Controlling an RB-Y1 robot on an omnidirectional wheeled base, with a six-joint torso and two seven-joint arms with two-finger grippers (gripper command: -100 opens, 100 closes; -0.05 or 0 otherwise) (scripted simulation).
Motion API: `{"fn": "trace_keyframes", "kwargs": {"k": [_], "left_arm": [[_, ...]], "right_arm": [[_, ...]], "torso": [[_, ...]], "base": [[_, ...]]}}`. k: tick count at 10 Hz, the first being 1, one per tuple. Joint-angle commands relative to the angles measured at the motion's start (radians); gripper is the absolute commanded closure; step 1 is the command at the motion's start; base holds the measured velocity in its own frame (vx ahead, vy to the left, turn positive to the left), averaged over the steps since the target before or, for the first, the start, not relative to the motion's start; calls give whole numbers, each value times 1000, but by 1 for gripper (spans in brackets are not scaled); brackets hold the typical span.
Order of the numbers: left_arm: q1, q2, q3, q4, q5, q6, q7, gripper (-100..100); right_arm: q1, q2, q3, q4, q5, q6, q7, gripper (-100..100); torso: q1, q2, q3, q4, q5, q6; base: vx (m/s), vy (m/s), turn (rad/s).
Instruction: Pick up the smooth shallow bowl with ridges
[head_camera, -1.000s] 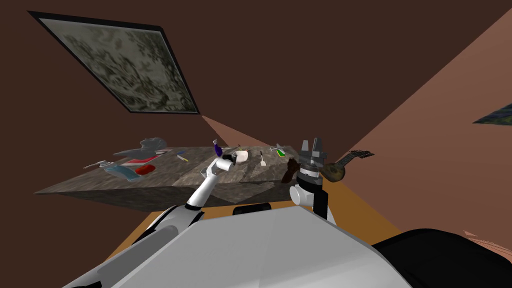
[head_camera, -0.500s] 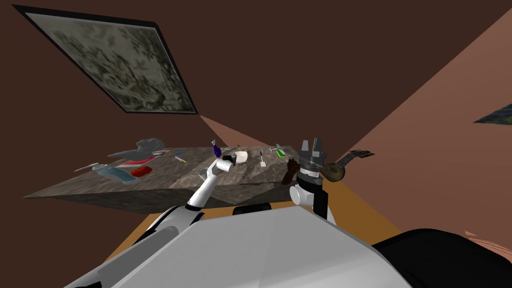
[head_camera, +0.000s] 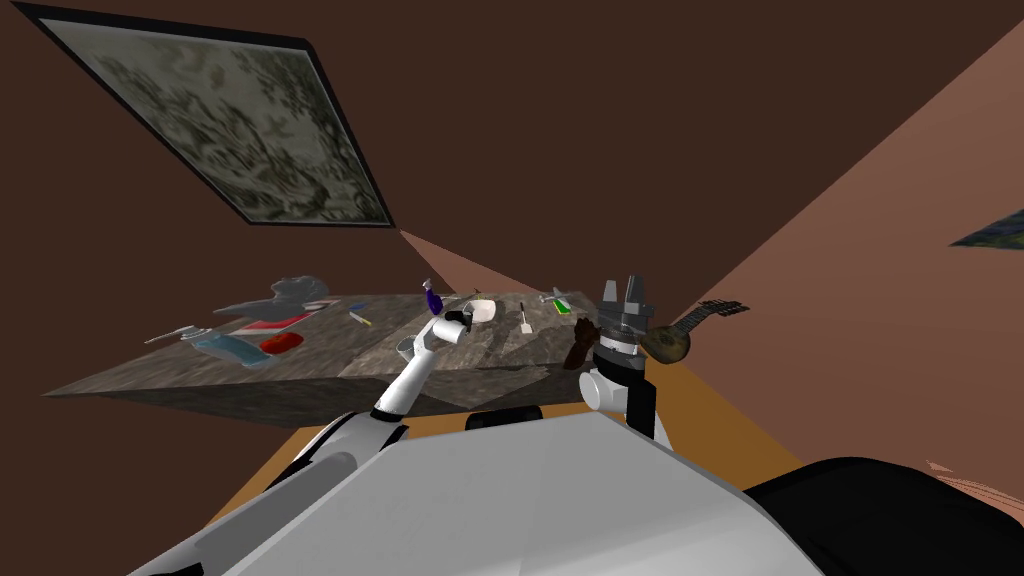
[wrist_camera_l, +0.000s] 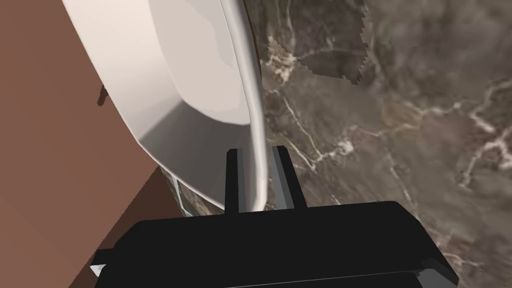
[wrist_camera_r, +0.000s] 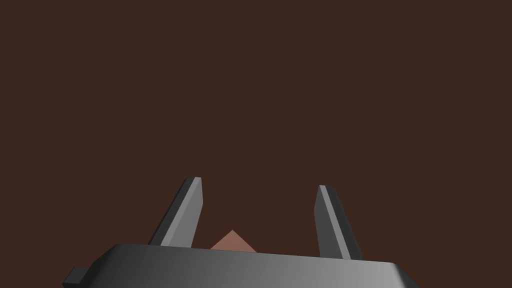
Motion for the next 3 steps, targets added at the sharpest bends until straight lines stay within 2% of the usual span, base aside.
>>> {"fn": "trace_keyframes", "kwargs": {"k": [1,2,3], "left_arm": [[-6,7,-4,-28,5,29,5,100],[-3,4,-2,-11,5,11,1,100],[-4,5,-2,-13,5,14,2,0]], "right_arm": [[0,0,0,0,0,0,0,0],[0,0,0,0,0,0,0,0],[0,0,0,0,0,0,0,0]], "torso": [[0,0,0,0,0,0],[0,2,1,1,0,0],[0,2,2,1,0,0]], "base": [[-33,2,34],[-19,1,9],[0,0,0]]}}
